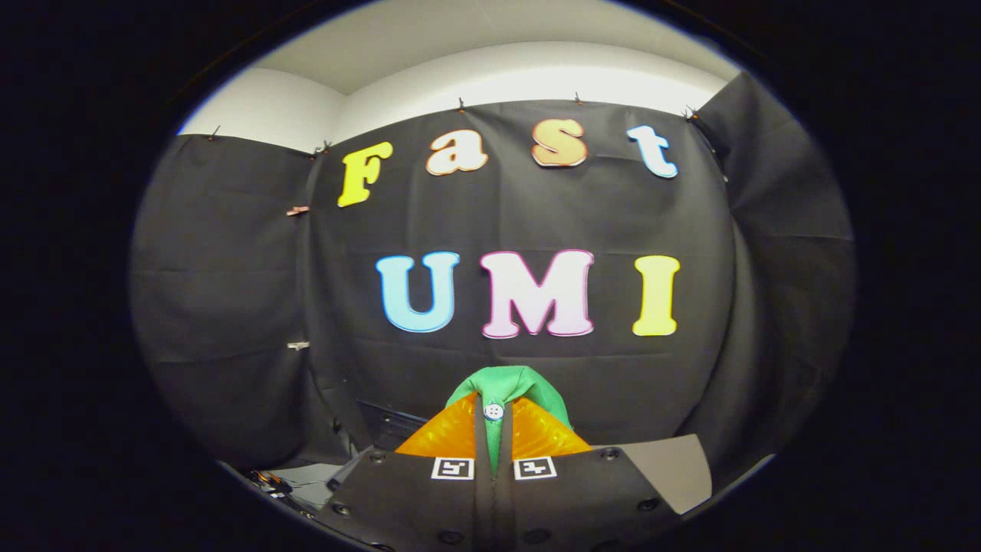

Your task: Put the clothes into the washing machine and then close the washing machine lid.

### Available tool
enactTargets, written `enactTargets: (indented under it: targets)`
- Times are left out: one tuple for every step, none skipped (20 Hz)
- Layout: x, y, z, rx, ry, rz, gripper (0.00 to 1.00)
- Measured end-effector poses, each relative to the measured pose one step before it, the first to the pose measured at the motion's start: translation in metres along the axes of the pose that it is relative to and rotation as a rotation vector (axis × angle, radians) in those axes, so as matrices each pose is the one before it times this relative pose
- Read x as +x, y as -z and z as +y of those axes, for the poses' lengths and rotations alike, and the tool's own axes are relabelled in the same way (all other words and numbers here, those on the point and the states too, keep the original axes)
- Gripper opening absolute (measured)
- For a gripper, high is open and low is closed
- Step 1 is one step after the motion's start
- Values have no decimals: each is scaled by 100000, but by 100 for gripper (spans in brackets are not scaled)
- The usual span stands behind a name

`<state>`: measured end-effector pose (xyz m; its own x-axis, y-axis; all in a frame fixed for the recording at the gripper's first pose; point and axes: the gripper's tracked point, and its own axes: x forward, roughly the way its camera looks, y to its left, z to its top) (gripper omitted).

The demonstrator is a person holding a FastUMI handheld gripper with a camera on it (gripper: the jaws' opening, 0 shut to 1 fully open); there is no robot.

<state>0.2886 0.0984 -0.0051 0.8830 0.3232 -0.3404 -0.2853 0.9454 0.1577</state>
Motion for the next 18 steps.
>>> enactTargets:
  targets:
    - [534, 240, 1425, 1273, -2886, -155, 4]
    - [753, 348, 1325, 1089, -2510, 155, 4]
    - [821, 472, 1286, 485, -2823, 516, 4]
    - [845, 616, 1330, 17, -2928, 922, 4]
    - [915, 748, 1221, -265, -2677, 1395, 4]
    - [913, 908, 1221, -496, -2580, 1631, 4]
    - [897, 879, 1080, -575, -2257, 1780, 4]
    - [921, 941, 890, -523, -1903, 1622, 4]
    - [1020, 839, 912, -205, -1778, 1345, 5]
    - [1002, 969, 771, 163, -1632, 1309, 5]
    - [1128, 1049, 669, 93, -1395, 1579, 4]
    - [1190, 1009, 627, -50, -1493, 1619, 4]
    - [1121, 1049, 584, -194, -1431, 1575, 4]
    - [1280, 1135, 502, -573, -1272, 1925, 4]
    - [1316, 1238, 313, -702, -1057, 1976, 4]
    - [1348, 1245, 206, -849, -841, 2246, 4]
    - [1282, 1284, 6, -790, -519, 2449, 4]
    - [1359, 1361, 42, -473, -546, 2754, 4]
